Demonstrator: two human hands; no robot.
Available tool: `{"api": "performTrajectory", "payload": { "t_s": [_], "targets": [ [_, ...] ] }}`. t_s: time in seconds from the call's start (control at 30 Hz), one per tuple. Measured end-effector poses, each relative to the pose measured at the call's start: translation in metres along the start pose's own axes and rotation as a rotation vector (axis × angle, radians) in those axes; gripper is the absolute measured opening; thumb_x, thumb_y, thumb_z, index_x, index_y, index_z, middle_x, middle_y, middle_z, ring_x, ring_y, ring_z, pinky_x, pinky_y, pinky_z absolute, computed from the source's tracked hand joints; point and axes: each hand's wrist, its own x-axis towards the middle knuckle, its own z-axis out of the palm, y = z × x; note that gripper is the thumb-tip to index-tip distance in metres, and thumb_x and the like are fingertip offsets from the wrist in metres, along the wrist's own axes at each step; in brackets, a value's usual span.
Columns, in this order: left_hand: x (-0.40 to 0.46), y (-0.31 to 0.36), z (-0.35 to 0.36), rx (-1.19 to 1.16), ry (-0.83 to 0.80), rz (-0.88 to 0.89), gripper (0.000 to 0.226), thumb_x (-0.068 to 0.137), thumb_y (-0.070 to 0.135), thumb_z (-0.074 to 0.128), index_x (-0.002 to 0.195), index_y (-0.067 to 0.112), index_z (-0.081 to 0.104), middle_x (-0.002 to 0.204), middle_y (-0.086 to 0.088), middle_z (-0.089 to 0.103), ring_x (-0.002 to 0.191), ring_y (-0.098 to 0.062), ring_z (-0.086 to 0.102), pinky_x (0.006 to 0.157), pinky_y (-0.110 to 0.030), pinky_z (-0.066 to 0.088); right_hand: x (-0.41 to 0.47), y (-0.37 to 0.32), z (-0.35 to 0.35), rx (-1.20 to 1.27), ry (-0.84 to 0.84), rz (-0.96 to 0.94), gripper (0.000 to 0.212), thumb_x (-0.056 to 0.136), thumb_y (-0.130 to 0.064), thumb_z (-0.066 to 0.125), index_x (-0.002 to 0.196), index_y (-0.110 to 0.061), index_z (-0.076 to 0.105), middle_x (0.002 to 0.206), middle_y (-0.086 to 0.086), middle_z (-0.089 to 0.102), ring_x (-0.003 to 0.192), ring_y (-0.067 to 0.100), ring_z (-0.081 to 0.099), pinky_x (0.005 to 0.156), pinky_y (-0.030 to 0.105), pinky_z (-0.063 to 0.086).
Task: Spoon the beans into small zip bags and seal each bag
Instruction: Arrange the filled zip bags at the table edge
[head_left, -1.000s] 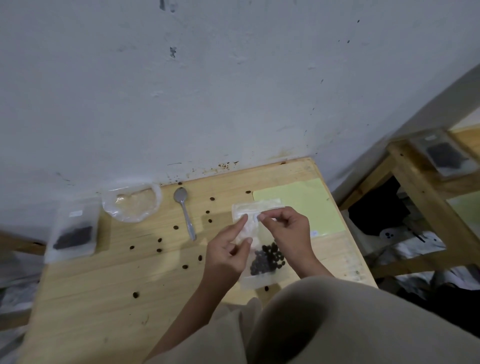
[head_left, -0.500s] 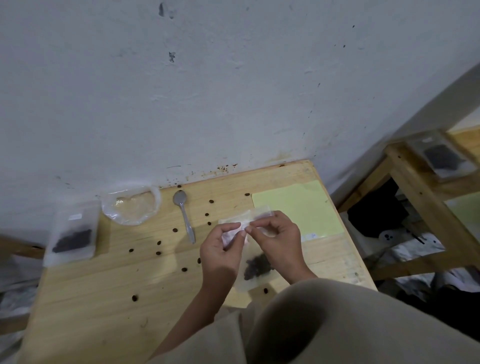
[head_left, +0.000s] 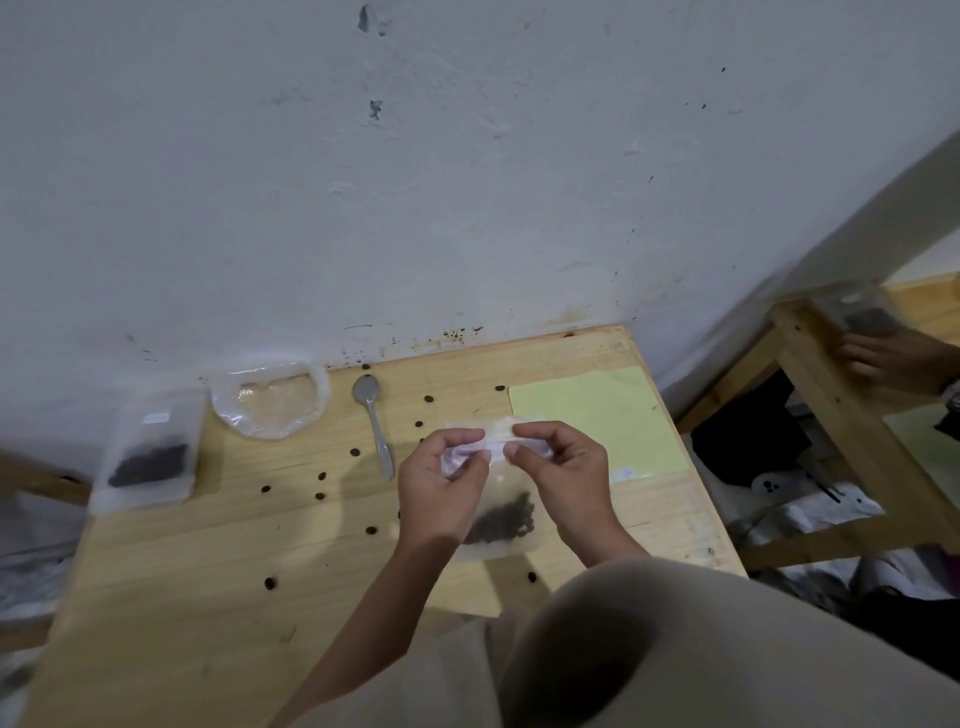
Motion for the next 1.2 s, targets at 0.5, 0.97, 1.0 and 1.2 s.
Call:
{"api": "performTrajectory", "payload": {
  "t_s": [0.5, 0.97, 1.0, 1.2],
  "targets": [
    [0.022, -0.012, -0.086, -0.341, 0.027, -0.108, 0.022, 0.082, -0.001, 0.066, 0.098, 0.014, 0.067, 0.089, -0.003, 0.069, 0.068, -0.003, 0.066, 0.06, -0.017, 0.052, -0.035, 0.016, 0.032, -0.049, -0.11, -0.063, 0.04, 0.08, 0.0, 0.071, 0.111, -0.024, 0.065, 0.099, 0.008, 0.071, 0.083, 0.015, 0.067, 0.079, 0.027, 0.055],
    [0.01, -0.06, -0.238, -0.041, 0.057, -0.098, 0.052, 0.085, 0.001, 0.064, 0.133, 0.012, 0.047, 0.107, 0.0, 0.06, 0.09, -0.007, 0.061, 0.072, -0.015, 0.052, -0.081, 0.045, 0.188, 0.063, -0.109, 0.184, 0.048, 0.081, 0.007, 0.066, 0.115, -0.027, 0.062, 0.086, 0.012, 0.064, 0.08, 0.022, 0.063, 0.079, 0.046, 0.057],
    [0.006, -0.067, -0.247, -0.015, 0.043, -0.099, 0.053, 0.084, 0.001, 0.065, 0.132, 0.015, 0.047, 0.106, 0.006, 0.059, 0.089, -0.002, 0.06, 0.07, -0.011, 0.05, -0.083, 0.049, 0.201, 0.051, -0.1, 0.185, 0.046, 0.081, 0.005, 0.067, 0.114, -0.027, 0.063, 0.087, 0.012, 0.065, 0.082, 0.022, 0.064, 0.08, 0.047, 0.056],
    [0.017, -0.103, -0.314, 0.268, 0.081, -0.001, 0.05, 0.083, 0.018, 0.069, 0.126, 0.031, 0.046, 0.107, 0.012, 0.056, 0.096, -0.008, 0.059, 0.066, -0.008, 0.047, -0.092, 0.068, 0.273, -0.11, -0.201, 0.146, 0.041, 0.083, -0.007, 0.069, 0.113, -0.032, 0.059, 0.1, 0.011, 0.067, 0.095, 0.024, 0.066, 0.085, 0.043, 0.057]
  ]
}}
